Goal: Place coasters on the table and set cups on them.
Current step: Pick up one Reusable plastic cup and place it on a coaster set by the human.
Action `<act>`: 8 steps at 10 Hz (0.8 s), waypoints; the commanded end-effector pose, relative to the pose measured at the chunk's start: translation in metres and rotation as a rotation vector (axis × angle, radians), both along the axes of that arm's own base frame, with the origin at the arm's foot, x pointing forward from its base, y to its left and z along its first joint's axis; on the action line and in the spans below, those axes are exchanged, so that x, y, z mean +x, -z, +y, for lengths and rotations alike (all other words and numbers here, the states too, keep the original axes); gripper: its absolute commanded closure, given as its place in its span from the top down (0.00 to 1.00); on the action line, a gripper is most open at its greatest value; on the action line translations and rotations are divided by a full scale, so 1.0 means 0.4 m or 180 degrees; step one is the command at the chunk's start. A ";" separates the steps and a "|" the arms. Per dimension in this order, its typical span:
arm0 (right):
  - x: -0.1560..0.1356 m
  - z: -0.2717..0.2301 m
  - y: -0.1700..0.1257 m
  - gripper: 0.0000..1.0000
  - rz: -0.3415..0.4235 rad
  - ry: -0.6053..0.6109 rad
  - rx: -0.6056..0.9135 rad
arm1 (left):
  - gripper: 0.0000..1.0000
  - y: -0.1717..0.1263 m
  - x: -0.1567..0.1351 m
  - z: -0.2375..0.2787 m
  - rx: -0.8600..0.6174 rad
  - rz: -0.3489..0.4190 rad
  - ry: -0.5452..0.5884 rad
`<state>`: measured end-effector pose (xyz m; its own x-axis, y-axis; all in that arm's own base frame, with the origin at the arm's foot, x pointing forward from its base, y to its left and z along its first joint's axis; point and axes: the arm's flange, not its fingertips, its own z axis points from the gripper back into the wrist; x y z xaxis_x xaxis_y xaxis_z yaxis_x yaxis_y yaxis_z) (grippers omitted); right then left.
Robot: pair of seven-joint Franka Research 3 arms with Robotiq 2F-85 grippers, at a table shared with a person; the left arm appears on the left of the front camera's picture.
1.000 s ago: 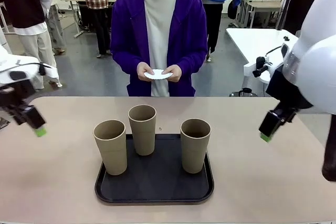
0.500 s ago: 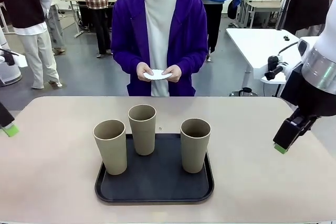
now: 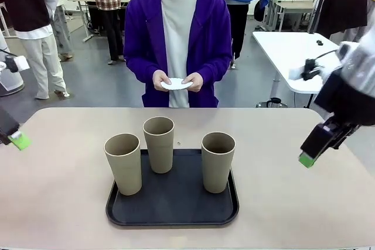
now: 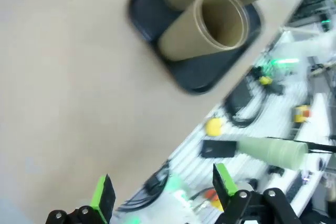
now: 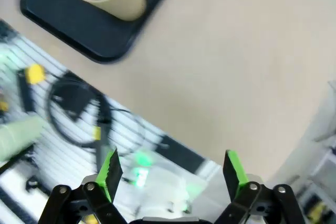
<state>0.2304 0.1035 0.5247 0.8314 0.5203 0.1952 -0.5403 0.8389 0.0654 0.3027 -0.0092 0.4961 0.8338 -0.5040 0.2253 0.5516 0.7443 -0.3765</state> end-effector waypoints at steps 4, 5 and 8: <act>0.018 -0.343 0.119 1.00 0.0888 0.0875 0.2683 | 1.00 0.051 0.113 0.209 -0.2232 0.1485 -0.0142; 0.004 -0.392 0.132 1.00 0.0899 0.0956 0.2838 | 1.00 0.084 0.128 0.270 -0.2406 0.1578 -0.0309; -0.070 -0.551 0.148 1.00 0.0722 0.1160 0.3389 | 1.00 0.190 0.148 0.486 -0.2853 0.1792 -0.0863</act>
<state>0.2207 -0.1233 0.4846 0.9790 -0.0778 0.1886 -0.1360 0.4400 0.8877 0.3476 0.1689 0.4153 0.9856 -0.1659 -0.0327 -0.0041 0.1695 -0.9855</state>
